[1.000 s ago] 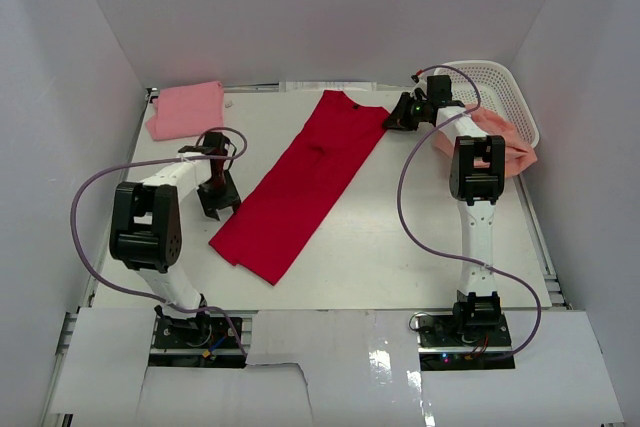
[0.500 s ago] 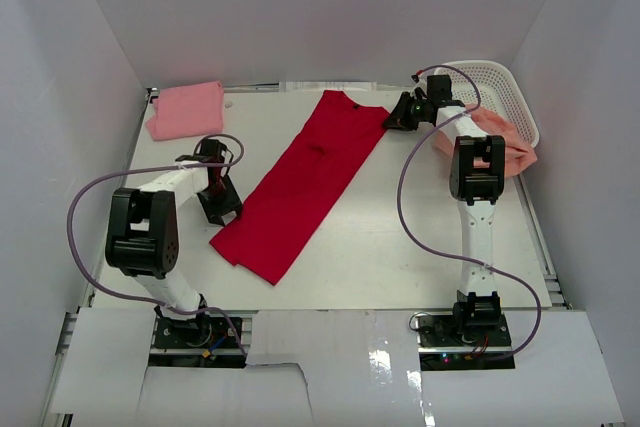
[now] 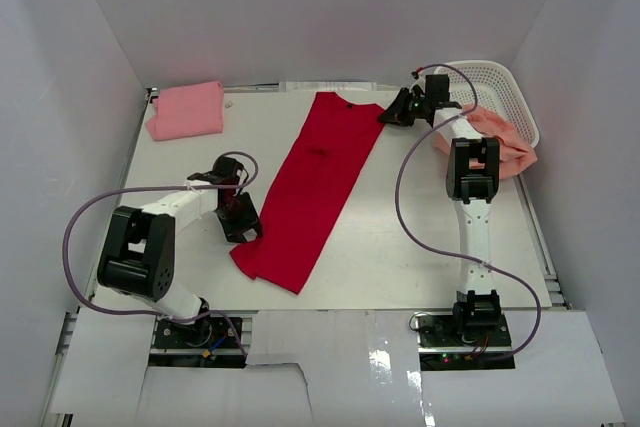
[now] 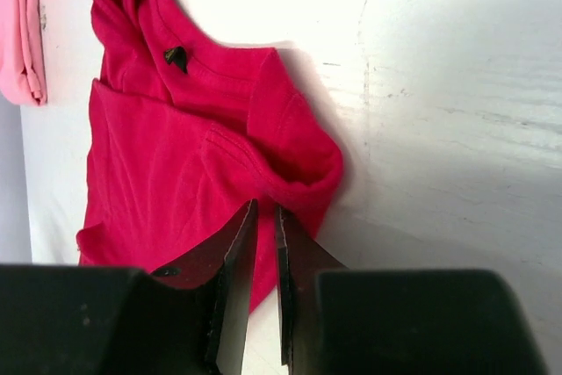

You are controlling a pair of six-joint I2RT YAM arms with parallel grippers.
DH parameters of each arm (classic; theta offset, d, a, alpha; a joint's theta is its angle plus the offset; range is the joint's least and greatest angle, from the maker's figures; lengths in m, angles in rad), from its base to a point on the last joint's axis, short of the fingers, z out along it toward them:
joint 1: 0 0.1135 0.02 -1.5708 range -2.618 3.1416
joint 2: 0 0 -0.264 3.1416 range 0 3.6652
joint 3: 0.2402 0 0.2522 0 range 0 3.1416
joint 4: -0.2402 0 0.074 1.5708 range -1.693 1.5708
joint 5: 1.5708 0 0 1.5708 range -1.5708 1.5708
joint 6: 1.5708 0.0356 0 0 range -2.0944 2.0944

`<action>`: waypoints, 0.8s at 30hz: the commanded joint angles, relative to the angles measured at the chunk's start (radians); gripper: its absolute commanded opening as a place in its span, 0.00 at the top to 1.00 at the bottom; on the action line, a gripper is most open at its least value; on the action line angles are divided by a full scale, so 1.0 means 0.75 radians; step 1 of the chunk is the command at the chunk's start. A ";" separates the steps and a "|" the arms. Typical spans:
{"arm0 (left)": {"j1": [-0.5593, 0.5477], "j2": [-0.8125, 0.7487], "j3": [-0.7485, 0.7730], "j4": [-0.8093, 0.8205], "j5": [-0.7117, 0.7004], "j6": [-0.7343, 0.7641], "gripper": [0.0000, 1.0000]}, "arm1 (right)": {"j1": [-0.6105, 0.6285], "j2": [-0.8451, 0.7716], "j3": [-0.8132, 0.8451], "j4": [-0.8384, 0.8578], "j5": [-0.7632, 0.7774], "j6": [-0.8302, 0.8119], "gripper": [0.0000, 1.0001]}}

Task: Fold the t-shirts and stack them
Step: Rotate the tshirt 90 degrees

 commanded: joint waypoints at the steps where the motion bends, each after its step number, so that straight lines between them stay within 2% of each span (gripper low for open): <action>1: -0.083 0.045 -0.126 -0.015 0.075 -0.054 0.45 | 0.012 0.022 0.062 -0.001 0.068 -0.032 0.80; 6: -0.179 0.012 -0.168 -0.011 0.126 -0.117 0.44 | 0.074 -0.011 0.063 -0.128 0.183 -0.128 0.80; 10: -0.230 0.002 -0.193 -0.001 0.147 -0.140 0.44 | 0.135 -0.068 0.013 -0.145 0.281 -0.188 0.80; 19: -0.277 -0.051 -0.232 0.005 0.182 -0.168 0.44 | 0.235 -0.021 0.120 -0.196 0.316 -0.163 0.79; 24: -0.289 -0.100 -0.273 0.003 0.218 -0.174 0.44 | 0.237 0.004 0.183 -0.190 0.310 -0.134 0.79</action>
